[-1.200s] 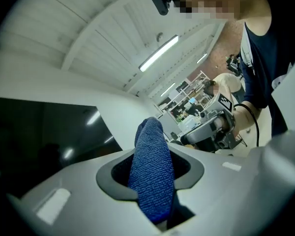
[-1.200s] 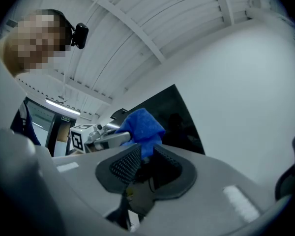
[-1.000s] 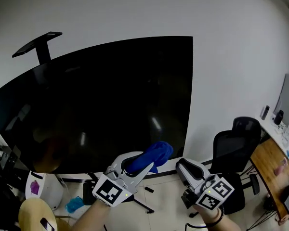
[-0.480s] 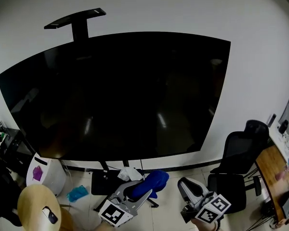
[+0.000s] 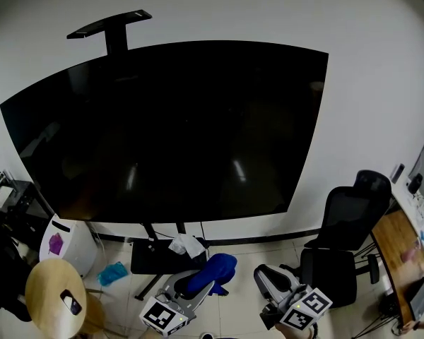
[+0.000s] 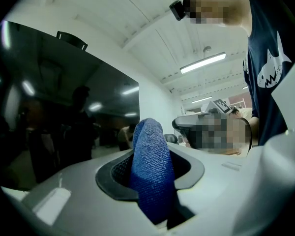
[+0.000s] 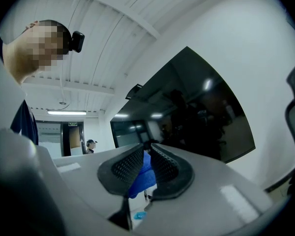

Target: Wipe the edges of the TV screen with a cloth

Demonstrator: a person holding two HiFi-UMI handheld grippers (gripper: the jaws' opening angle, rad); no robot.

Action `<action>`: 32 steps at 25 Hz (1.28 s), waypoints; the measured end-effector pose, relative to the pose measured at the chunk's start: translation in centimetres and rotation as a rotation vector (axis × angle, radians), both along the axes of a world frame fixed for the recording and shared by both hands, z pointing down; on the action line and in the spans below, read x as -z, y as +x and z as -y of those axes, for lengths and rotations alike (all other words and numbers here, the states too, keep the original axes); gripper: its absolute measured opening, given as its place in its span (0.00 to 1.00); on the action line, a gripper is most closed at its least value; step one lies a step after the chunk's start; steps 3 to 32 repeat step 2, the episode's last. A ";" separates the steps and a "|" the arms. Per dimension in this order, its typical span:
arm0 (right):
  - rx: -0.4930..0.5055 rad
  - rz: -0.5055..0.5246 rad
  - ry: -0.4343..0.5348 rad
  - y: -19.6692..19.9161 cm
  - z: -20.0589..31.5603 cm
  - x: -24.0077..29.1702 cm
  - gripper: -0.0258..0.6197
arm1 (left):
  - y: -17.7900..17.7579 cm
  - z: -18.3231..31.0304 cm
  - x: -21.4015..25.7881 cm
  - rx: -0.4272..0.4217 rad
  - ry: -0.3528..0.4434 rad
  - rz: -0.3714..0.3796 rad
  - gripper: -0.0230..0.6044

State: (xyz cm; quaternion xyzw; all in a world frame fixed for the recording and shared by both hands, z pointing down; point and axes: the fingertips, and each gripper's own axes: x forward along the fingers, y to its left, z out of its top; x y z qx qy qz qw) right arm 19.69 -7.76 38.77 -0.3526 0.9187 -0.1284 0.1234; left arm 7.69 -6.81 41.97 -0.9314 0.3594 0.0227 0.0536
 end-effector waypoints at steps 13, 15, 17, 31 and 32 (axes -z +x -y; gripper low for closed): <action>0.002 -0.007 0.001 0.9 -0.6 -0.3 0.12 | 1.0 -0.3 0.0 0.003 -0.006 0.001 0.23; 0.002 -0.007 0.001 0.9 -0.6 -0.3 0.12 | 1.0 -0.3 0.0 0.003 -0.006 0.001 0.23; 0.002 -0.007 0.001 0.9 -0.6 -0.3 0.12 | 1.0 -0.3 0.0 0.003 -0.006 0.001 0.23; 0.002 -0.007 0.001 0.9 -0.6 -0.3 0.12 | 1.0 -0.3 0.0 0.003 -0.006 0.001 0.23; 0.002 -0.007 0.001 0.9 -0.6 -0.3 0.12 | 1.0 -0.3 0.0 0.003 -0.006 0.001 0.23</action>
